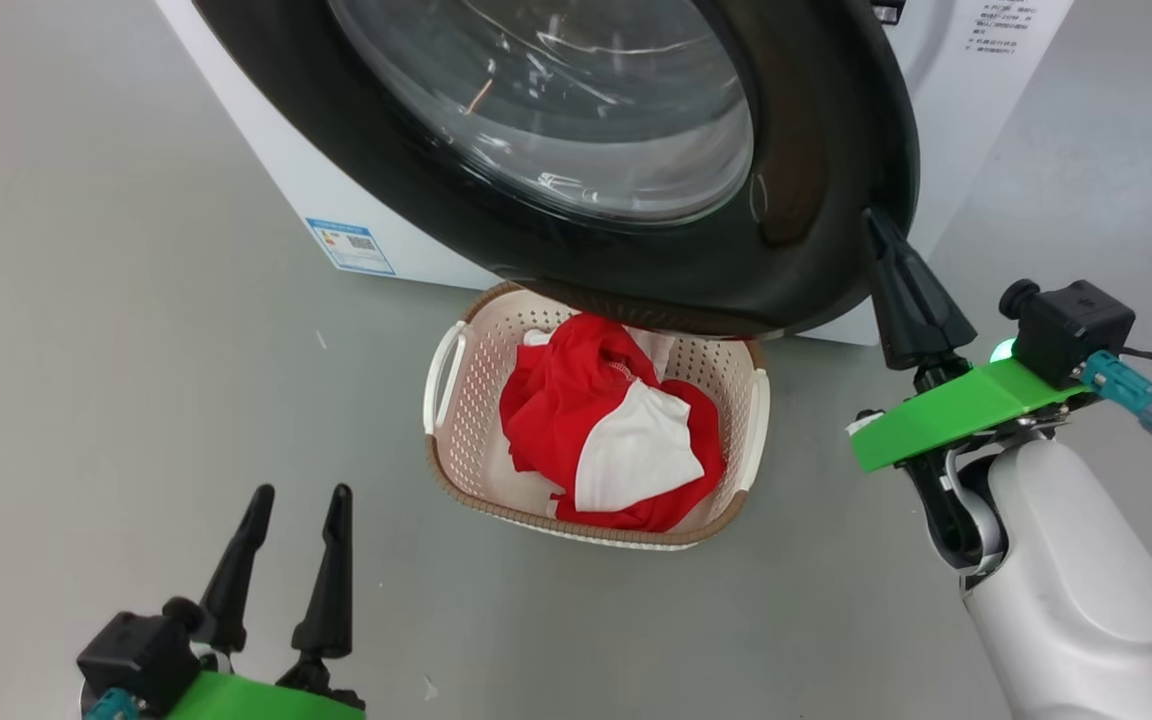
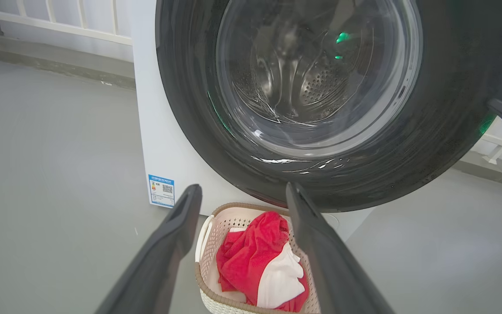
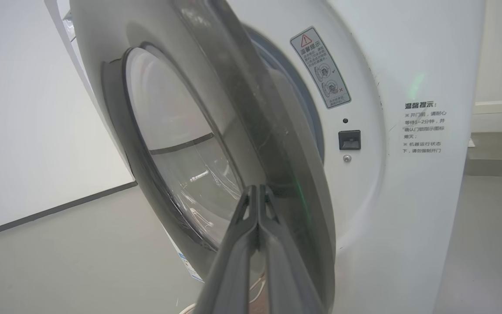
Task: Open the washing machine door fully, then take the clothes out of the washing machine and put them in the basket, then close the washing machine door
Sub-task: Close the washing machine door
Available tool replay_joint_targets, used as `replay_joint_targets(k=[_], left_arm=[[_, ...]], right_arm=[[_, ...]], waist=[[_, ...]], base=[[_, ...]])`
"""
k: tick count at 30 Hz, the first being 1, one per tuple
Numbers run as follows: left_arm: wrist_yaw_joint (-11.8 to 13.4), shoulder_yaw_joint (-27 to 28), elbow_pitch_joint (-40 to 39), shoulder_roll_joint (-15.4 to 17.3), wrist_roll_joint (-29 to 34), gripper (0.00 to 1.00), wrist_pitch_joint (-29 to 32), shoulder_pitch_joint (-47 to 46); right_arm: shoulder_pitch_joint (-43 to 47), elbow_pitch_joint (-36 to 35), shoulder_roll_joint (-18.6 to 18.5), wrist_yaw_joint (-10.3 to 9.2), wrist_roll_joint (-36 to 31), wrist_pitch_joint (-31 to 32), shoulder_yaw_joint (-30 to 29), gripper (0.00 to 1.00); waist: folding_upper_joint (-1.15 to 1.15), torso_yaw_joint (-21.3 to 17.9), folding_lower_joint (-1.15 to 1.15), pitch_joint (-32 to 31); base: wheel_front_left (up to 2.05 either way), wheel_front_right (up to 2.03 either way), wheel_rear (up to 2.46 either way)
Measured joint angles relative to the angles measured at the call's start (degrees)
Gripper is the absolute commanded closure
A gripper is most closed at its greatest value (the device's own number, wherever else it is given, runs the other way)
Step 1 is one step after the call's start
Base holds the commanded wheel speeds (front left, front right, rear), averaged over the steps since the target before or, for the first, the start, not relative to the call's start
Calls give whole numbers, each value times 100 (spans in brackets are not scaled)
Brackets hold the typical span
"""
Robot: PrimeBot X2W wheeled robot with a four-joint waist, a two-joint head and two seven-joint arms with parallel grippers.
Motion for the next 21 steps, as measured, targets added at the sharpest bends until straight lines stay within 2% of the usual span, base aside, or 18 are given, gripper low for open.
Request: replay_joint_targets(k=[8,21], left_arm=[[0,-121,-88,1,-58,0,0,-186],[0,-323,-197,-25,-99,0,0,-644]], right_arm=[[-413,-46,-23,1,0,0,-264,100],[-1264,-147,-271,1,-36,-1,-688,100]], waist=[[0,23,0,301],[0,160,0,910]], base=[[0,0,0],[0,0,0]])
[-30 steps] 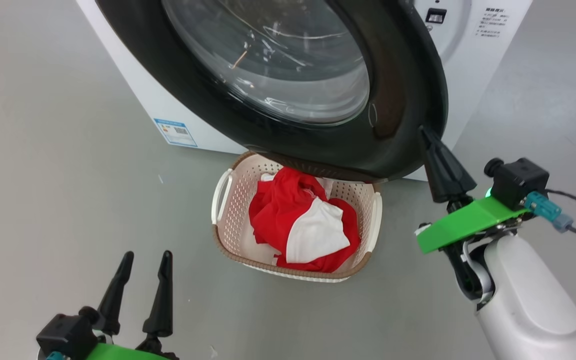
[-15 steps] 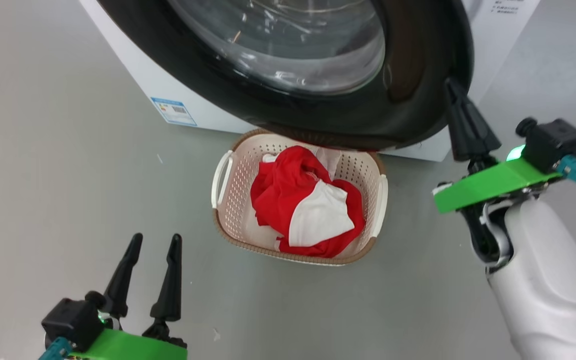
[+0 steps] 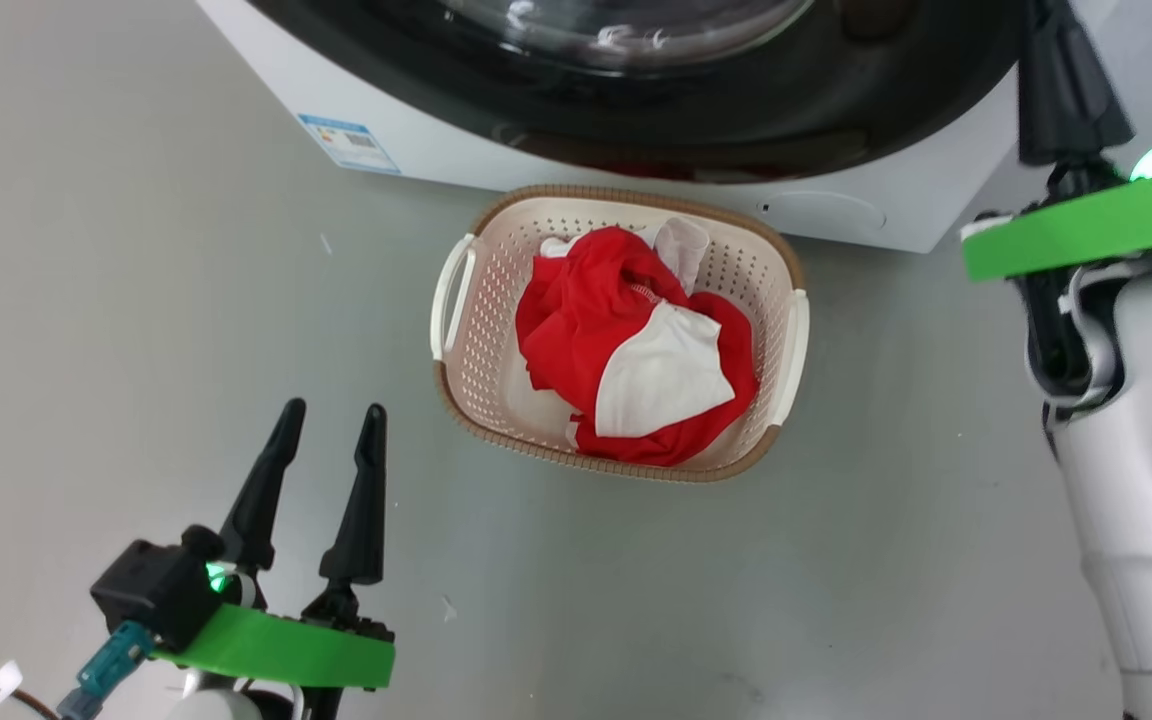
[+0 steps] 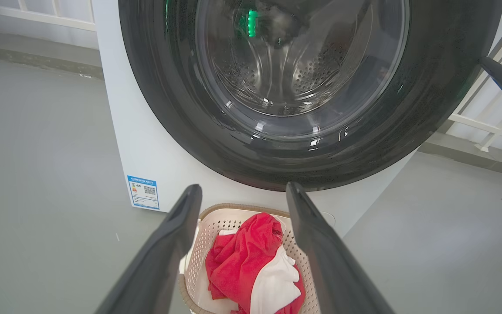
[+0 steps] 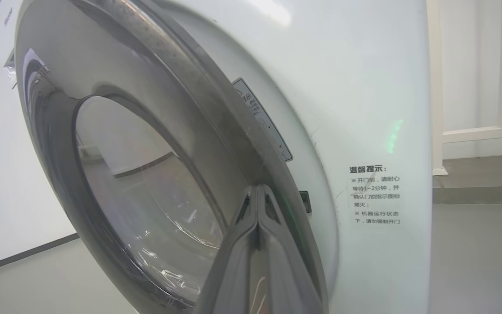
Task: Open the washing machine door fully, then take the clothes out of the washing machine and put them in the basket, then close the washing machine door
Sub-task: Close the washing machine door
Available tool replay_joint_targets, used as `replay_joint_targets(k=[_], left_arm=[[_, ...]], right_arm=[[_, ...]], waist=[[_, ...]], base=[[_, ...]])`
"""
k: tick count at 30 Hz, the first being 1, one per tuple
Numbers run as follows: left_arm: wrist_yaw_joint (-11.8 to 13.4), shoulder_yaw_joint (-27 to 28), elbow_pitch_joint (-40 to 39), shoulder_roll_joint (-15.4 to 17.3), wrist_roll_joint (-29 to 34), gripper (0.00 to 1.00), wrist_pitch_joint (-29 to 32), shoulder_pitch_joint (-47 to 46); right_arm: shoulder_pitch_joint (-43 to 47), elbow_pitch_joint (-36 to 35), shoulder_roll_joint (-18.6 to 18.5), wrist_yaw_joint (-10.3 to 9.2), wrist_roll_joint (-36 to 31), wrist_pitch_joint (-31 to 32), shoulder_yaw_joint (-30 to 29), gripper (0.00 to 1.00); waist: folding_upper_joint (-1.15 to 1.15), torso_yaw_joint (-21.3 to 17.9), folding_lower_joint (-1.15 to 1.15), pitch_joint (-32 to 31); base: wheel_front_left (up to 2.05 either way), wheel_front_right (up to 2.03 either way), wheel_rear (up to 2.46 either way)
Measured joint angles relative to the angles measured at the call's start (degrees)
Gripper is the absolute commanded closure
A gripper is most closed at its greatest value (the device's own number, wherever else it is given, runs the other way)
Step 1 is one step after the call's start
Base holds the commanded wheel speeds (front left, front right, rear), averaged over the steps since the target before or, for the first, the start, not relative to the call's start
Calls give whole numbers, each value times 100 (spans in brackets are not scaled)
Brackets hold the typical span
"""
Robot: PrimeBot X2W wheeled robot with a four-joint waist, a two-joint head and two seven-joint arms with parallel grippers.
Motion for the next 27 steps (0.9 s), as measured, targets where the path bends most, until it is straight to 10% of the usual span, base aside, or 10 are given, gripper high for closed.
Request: replay_joint_targets(k=[27], left_arm=[[-1,-148,112,-25,-49,0,-24,-216]], right_arm=[[-308,-8,-107,13,-112,-46,182,100]], waist=[[0,137,0,151]], base=[[0,0,0]])
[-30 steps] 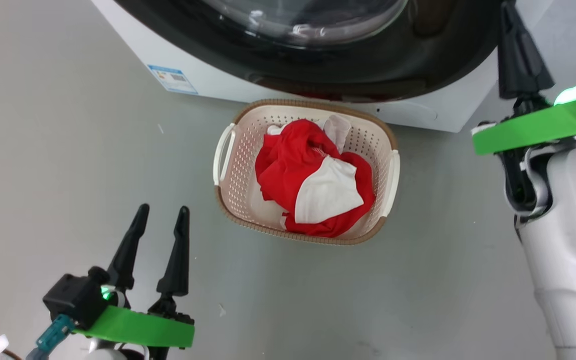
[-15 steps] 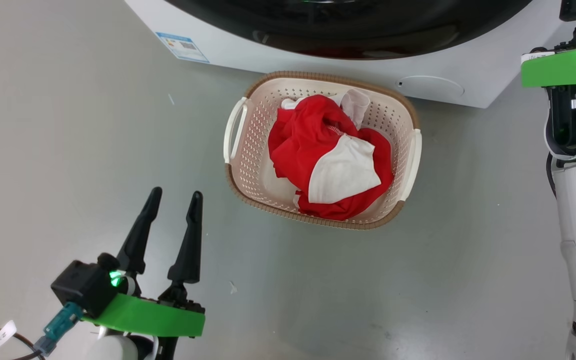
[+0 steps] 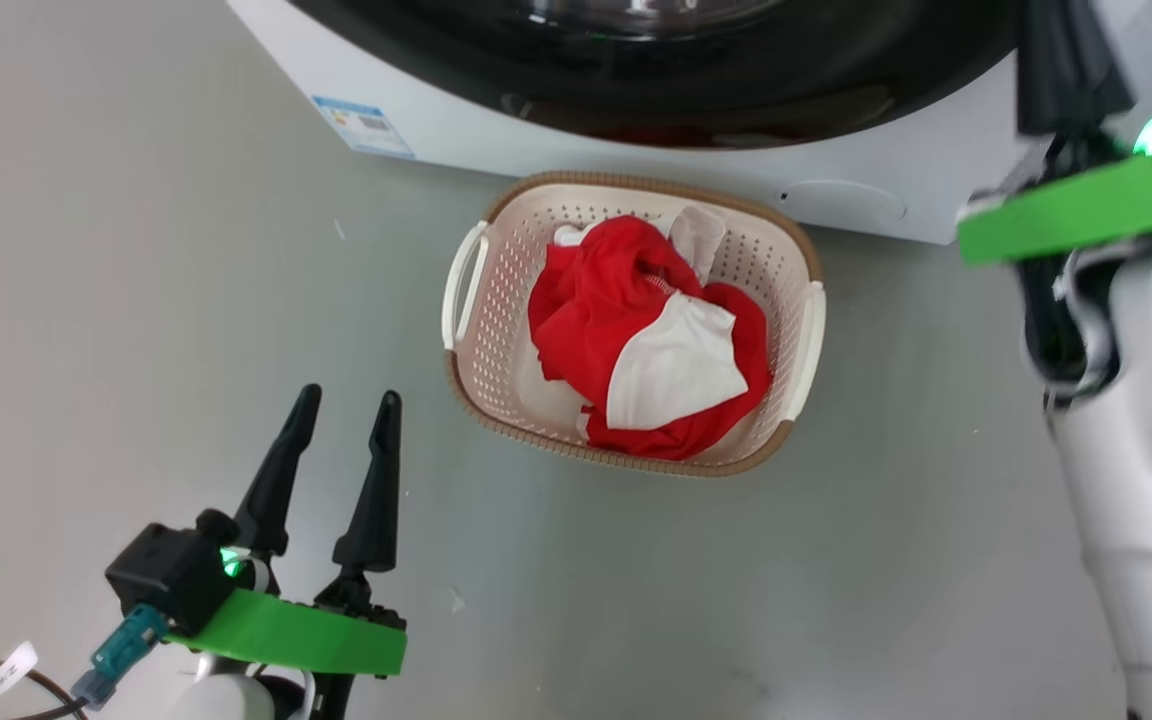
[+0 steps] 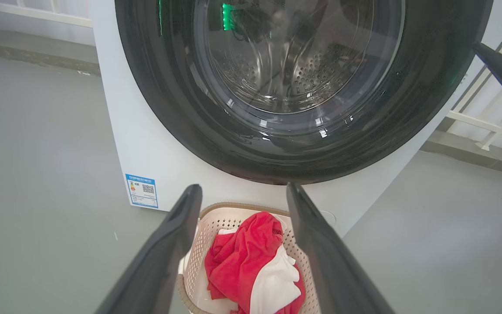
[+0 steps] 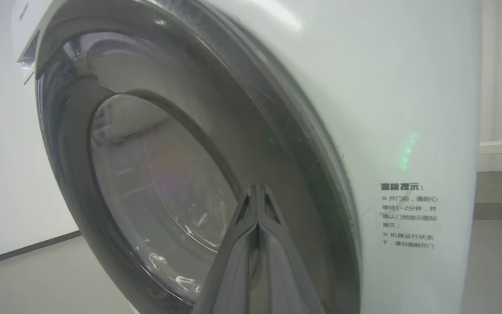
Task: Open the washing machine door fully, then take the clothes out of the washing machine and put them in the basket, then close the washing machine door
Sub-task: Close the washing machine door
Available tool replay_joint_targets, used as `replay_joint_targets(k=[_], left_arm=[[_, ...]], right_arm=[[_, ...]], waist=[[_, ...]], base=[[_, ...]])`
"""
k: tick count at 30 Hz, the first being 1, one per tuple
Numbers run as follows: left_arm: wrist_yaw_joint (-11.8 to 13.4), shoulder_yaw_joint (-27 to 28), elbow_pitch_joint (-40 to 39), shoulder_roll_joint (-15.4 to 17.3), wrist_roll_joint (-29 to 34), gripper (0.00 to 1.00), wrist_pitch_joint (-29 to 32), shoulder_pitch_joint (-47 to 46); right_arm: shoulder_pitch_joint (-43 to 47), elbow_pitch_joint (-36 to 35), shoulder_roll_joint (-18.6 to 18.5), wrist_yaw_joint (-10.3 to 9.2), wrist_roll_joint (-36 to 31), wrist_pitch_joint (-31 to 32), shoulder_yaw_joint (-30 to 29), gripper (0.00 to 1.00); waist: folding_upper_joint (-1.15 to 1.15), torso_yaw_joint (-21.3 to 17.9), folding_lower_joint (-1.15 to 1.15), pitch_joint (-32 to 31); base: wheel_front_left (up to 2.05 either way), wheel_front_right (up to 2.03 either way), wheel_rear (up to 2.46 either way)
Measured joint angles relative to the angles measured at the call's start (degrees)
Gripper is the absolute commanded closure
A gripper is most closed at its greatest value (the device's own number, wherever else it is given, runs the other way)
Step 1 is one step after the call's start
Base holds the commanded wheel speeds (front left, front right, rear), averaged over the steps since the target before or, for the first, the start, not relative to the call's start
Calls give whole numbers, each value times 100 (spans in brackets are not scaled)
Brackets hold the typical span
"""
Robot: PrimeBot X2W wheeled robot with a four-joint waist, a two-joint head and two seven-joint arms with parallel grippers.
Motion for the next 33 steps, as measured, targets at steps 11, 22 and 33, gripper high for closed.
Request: replay_joint_targets(k=[11,22,33], left_arm=[[0,142,274,223,25,0,0,250],[0,315,419,424,70,0,0,625],[0,509,454,517,120,0,1,1035]], right_arm=[[1295,-23,3,0,11,1,360,0],[2386,-116,38,0,21,8,413,0],[3462,-119,143,0,26,8,216,0]], waist=[[0,-281,0,-567],[0,-727,0,-1104],[0,-1185,0,-1592]], base=[[0,0,0],[0,0,0],[0,0,0]])
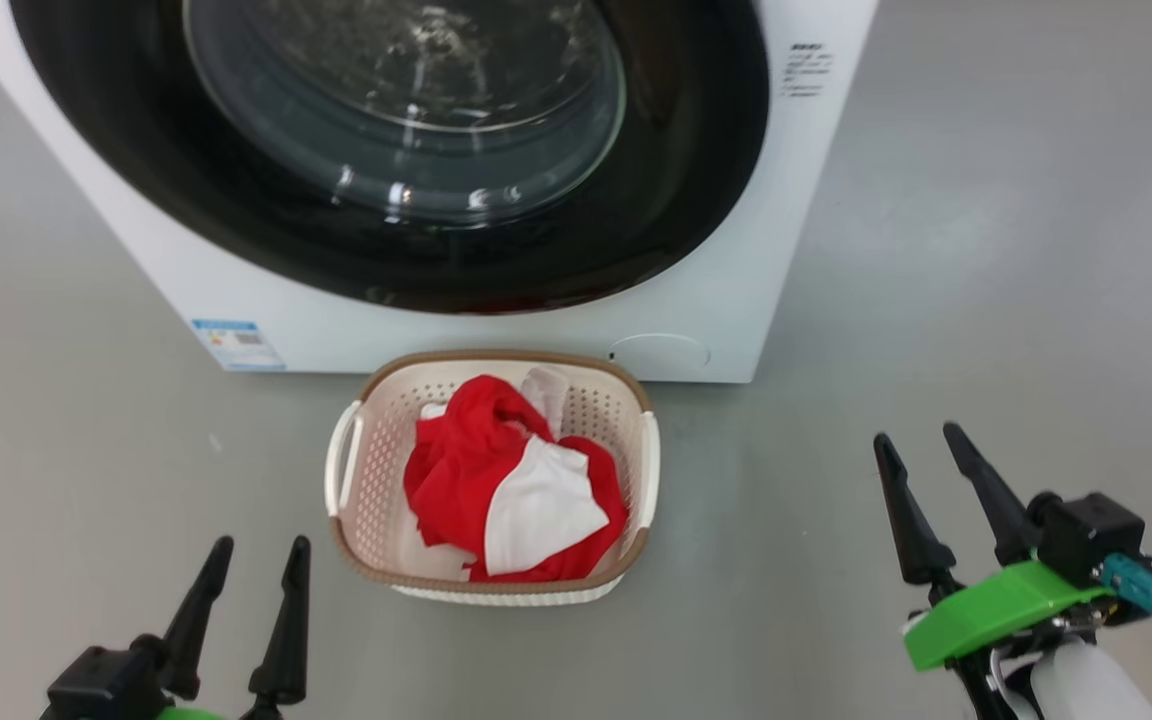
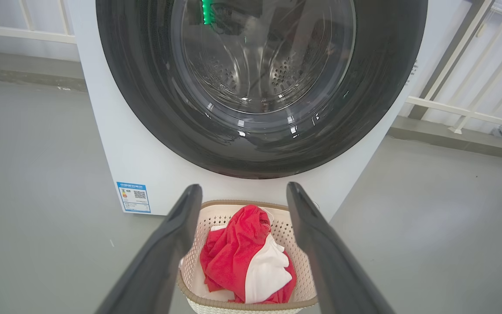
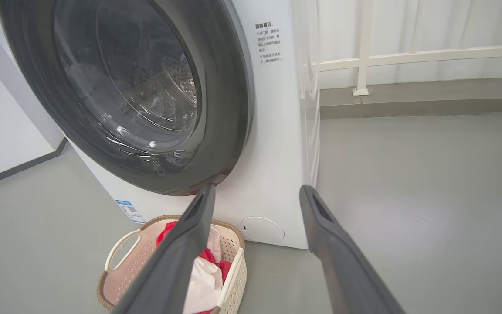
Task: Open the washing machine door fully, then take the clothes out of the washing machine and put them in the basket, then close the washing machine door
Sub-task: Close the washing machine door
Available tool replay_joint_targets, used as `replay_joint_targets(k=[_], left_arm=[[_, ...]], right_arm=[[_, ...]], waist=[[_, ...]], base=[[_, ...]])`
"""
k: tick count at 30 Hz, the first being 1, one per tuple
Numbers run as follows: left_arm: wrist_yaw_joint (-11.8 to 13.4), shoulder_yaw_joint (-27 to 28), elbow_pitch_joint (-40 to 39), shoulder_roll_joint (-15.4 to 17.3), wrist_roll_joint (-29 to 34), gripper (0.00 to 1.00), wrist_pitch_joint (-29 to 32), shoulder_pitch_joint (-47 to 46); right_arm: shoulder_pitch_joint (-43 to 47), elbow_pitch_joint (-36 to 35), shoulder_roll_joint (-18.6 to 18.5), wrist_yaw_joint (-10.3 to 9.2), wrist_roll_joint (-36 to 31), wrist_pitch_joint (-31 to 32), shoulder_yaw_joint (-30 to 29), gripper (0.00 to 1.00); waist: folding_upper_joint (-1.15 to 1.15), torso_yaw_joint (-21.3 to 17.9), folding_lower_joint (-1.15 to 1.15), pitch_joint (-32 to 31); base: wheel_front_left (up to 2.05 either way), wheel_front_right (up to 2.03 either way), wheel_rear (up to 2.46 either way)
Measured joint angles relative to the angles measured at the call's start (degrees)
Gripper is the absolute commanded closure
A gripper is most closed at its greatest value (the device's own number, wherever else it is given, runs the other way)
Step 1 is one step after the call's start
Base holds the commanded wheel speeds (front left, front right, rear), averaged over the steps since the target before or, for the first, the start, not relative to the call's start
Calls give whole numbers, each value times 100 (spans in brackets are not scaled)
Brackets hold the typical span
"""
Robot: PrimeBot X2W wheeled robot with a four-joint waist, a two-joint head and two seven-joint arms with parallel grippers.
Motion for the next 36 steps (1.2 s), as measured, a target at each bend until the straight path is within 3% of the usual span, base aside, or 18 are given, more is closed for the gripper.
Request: replay_joint_targets(k=[18,36], left_arm=[[-32,218,-25,58,154,0,0,725],[-32,254,-222,56,260,0,0,918]], right_arm=[[973,-78,44,0,-10,2,-387,0],[1440,-178,51,0,-68,2,-584,0]], waist=[[0,-544,0,-700],[0,-748,0,-949]], base=[[0,0,0],[0,0,0]])
